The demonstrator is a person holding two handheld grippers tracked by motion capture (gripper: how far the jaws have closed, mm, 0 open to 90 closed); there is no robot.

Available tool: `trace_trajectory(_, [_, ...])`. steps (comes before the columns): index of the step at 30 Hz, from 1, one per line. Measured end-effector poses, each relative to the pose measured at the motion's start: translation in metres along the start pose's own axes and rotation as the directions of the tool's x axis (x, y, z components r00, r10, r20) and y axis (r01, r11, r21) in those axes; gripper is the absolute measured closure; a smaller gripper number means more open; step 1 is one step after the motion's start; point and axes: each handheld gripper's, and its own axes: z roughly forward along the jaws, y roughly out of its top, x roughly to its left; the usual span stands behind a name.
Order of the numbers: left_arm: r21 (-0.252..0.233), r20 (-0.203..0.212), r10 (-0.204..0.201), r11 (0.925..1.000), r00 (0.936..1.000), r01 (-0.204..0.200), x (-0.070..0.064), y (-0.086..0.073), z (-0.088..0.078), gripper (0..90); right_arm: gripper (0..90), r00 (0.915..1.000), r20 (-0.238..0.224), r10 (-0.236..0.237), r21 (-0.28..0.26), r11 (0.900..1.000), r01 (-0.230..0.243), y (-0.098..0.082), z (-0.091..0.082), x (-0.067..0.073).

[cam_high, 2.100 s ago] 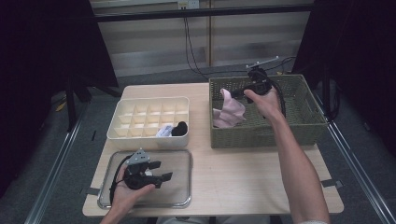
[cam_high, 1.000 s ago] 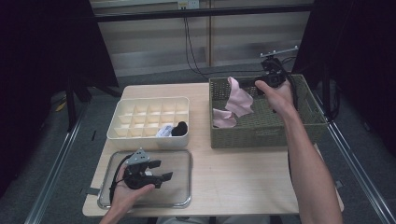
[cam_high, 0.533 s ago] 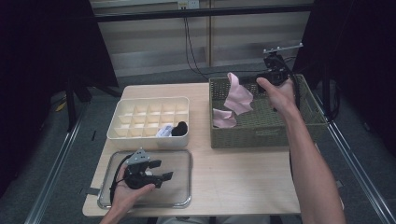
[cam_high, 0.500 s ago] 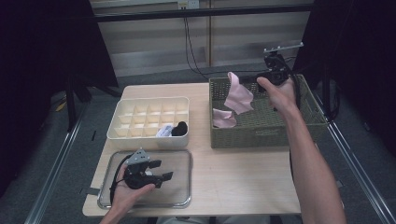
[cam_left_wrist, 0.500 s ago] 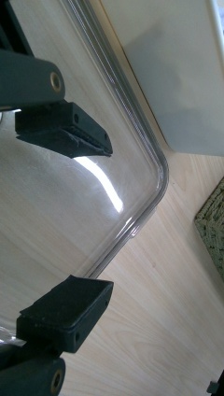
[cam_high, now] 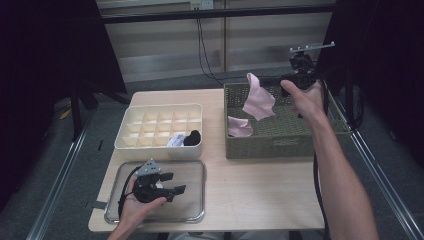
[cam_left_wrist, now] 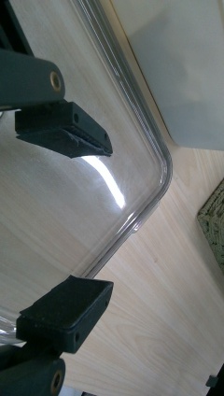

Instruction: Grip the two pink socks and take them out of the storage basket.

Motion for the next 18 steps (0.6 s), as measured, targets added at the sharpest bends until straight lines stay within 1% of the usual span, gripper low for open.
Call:
trace_trajectory(4, [-0.003, 0.007, 0.0, 1.0, 1.0, 0.0, -0.001, 0.0, 0.001, 28.5, 89.6, 0.9998, -0.017, -0.009, -0.016, 1.0, 0.008, 0.0, -0.005, 0.004])
trace_trajectory(6, [-0.004, 0.01, -0.001, 1.0, 1.0, 0.001, -0.001, 0.0, 0.001, 28.3, 89.6, 0.9998, -0.018, -0.01, -0.013, 1.0, 0.01, 0.0, -0.007, 0.007])
trace_trajectory(8, [-0.003, 0.014, -0.002, 1.0, 0.9999, 0.002, -0.002, 0.0, 0.001, 28.2, 89.5, 0.9995, -0.022, -0.022, -0.012, 1.0, 0.022, 0.0, -0.009, 0.009])
trace_trajectory(10, [0.002, 0.017, 0.0, 1.0, 0.9999, 0.0, -0.002, 0.0, 0.002, 28.4, 89.5, 0.9995, -0.021, -0.026, -0.022, 0.999, 0.025, -0.001, -0.011, 0.011])
trace_trajectory(12, [0.006, 0.018, 0.002, 1.0, 0.9998, -0.002, -0.002, 0.0, 0.002, 28.3, 89.5, 0.9991, -0.029, -0.031, -0.024, 0.999, 0.03, -0.002, -0.012, 0.012])
trace_trajectory(16, [0.003, 0.015, 0.002, 1.0, 0.9999, -0.002, -0.003, -0.001, 0.001, 27.2, 89.5, 0.9988, -0.041, -0.025, -0.033, 0.999, 0.024, -0.007, -0.014, 0.013])
trace_trajectory(18, [0.001, 0.012, -0.002, 1.0, 0.9999, 0.002, -0.003, -0.001, 0.001, 27.2, 89.5, 0.9989, -0.037, -0.029, -0.029, 0.999, 0.028, -0.008, -0.015, 0.014])
